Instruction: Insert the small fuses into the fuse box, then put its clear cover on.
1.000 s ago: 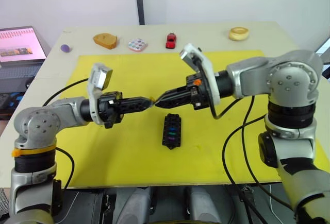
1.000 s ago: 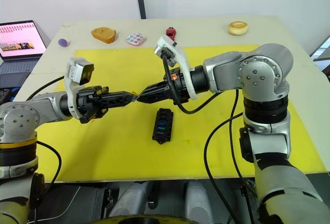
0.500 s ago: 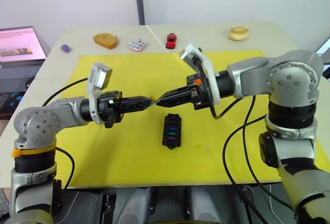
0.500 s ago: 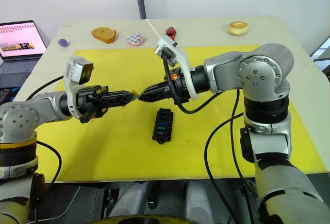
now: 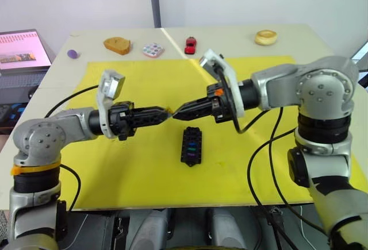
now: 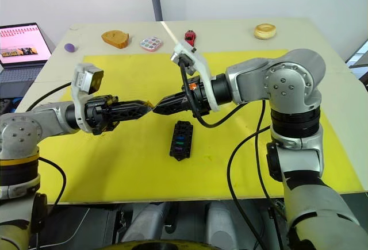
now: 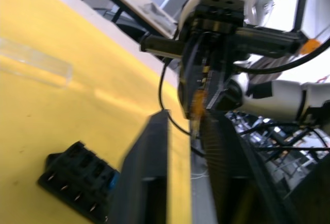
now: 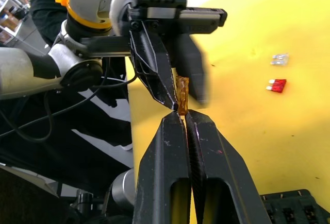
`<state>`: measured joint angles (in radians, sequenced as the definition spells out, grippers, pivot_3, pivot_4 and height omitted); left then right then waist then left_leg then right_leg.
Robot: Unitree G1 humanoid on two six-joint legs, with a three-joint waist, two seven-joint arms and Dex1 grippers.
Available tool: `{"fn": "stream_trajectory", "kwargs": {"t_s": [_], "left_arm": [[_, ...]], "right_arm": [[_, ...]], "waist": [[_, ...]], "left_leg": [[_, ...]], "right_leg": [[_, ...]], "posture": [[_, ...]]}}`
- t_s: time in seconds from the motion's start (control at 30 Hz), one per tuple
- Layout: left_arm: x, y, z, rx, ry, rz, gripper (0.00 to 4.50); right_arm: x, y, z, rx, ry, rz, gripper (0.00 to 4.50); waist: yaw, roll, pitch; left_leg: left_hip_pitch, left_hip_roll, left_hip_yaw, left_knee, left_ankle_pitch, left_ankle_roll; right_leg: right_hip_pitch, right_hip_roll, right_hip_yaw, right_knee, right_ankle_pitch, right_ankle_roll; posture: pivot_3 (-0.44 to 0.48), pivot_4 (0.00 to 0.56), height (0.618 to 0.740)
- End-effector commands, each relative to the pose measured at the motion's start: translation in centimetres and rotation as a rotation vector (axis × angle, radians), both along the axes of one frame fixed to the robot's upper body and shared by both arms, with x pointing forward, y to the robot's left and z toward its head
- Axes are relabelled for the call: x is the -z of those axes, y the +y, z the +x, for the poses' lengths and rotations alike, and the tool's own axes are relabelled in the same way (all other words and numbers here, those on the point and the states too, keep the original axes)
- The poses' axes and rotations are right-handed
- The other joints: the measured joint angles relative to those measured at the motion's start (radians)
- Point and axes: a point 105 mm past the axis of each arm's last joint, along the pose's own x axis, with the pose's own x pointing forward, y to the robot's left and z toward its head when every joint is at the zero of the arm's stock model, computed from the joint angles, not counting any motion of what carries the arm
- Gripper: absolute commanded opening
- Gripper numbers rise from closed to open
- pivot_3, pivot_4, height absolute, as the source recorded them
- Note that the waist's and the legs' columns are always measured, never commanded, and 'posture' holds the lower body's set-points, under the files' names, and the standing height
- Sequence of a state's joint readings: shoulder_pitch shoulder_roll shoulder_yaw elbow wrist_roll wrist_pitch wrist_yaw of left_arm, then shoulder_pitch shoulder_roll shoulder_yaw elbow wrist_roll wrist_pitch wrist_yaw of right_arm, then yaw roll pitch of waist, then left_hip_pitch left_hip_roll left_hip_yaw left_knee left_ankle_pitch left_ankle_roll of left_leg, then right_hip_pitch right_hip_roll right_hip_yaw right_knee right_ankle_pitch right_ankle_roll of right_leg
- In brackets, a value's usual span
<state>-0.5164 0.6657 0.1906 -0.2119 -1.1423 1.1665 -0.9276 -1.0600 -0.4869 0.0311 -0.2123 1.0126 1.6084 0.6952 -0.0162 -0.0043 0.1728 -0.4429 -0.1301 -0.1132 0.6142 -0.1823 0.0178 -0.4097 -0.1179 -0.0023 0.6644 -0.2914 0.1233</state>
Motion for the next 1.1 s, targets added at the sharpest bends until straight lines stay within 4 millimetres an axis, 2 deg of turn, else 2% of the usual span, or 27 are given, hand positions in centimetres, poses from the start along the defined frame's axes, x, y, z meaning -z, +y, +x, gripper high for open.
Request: {"fn": "stream_trajectory", "kwargs": {"t_s": [0.03, 0.13, 0.17, 0.33, 0.43, 0.5, 0.57, 0.67, 0.8, 1.1], "left_arm": [[-0.1, -0.2, -0.7, 0.036, -0.053, 0.057, 2.71], [-0.1, 0.5, -0.9, 0.045, -0.08, 0.109, 4.27], [0.0, 0.7, -1.1, 0.051, -0.089, 0.132, 4.4], [1.6, 1.5, -1.5, 0.083, -0.137, 0.267, 4.4], [3.3, 1.7, -0.8, 0.088, -0.238, 0.396, 4.4], [4.0, 1.7, -0.4, 0.099, -0.3, 0.459, 4.4], [4.3, 1.7, -0.2, 0.116, -0.339, 0.486, 4.4], [4.7, 1.0, 0.5, 0.141, -0.41, 0.502, 4.4], [6.4, 0.2, 1.1, 0.182, -0.484, 0.557, 4.4], [7.0, -1.0, 1.6, 0.204, -0.531, 0.53, 4.4]], "right_arm": [[-1.1, -0.1, -0.3, -0.006, -0.084, -0.055, 0.0], [-0.4, -0.8, -0.3, 0.001, -0.108, -0.136, 0.0], [-0.1, -1.1, -0.2, 0.006, -0.119, -0.165, 0.0], [1.1, -2.2, 0.4, -0.003, -0.235, -0.308, 0.0], [1.2, -2.3, 0.6, -0.063, -0.392, -0.417, 0.0], [1.2, -2.2, 0.4, -0.097, -0.424, -0.451, 0.0], [1.3, -2.1, 0.3, -0.115, -0.422, -0.491, 0.0], [1.9, -2.4, 0.0, -0.145, -0.417, -0.651, 0.0], [2.8, -1.8, 0.4, -0.132, -0.424, -0.777, 0.0], [3.7, -0.8, 1.8, -0.021, -0.348, -0.838, 0.0]], "waist": [[0.001, 0.0, 0.0], [0.001, 0.0, 0.0], [0.001, 0.0, 0.0], [0.0, 0.001, 0.001], [0.0, 0.001, 0.001], [0.0, 0.002, 0.001], [0.0, 0.001, 0.001], [0.001, 0.002, 0.002], [0.002, 0.002, 0.002], [0.001, 0.002, 0.002]], "left_leg": [[0.0, 0.0, 0.0, 0.0, 0.0, 0.0], [0.0, 0.0, 0.0, 0.0, 0.0, 0.0], [0.0, 0.0, 0.0, -0.001, 0.0, 0.0], [0.0, 0.0, 0.001, -0.002, 0.0, 0.0], [-0.001, 0.0, 0.001, -0.002, 0.0, 0.0], [-0.001, 0.0, 0.001, -0.002, -0.001, 0.0], [-0.002, 0.0, 0.002, -0.002, -0.001, 0.0], [-0.004, 0.0, 0.002, -0.002, 0.0, 0.0], [-0.005, 0.0, 0.002, -0.002, 0.0, 0.0], [-0.006, 0.0, 0.002, -0.001, 0.0, 0.0]], "right_leg": [[0.0, 0.0, 0.0, 0.0, 0.0, 0.0], [0.0, 0.0, 0.0, -0.001, 0.0, 0.0], [-0.001, 0.0, 0.0, -0.001, 0.0, 0.0], [-0.001, -0.001, 0.0, -0.002, 0.0, 0.0], [-0.002, -0.001, 0.0, -0.002, 0.0, 0.0], [-0.003, -0.001, 0.001, -0.002, 0.0, 0.0], [-0.007, -0.001, 0.001, -0.002, 0.0, 0.0], [-0.01, -0.001, 0.001, -0.001, 0.0, 0.0], [-0.011, -0.001, 0.001, -0.001, 0.0, 0.0], [-0.013, 0.0, 0.001, 0.001, 0.0, 0.0]], "posture": [[0.0, 0.15, 0.74], [0.0, 0.15, 0.74], [0.0, 0.15, 0.74], [0.0, 0.15, 0.74], [0.0, 0.15, 0.74], [0.0, 0.15, 0.74], [0.0, 0.15, 0.74], [0.0, 0.15, 0.74], [0.0, 0.15, 0.74], [0.0, 0.15, 0.74]]}}
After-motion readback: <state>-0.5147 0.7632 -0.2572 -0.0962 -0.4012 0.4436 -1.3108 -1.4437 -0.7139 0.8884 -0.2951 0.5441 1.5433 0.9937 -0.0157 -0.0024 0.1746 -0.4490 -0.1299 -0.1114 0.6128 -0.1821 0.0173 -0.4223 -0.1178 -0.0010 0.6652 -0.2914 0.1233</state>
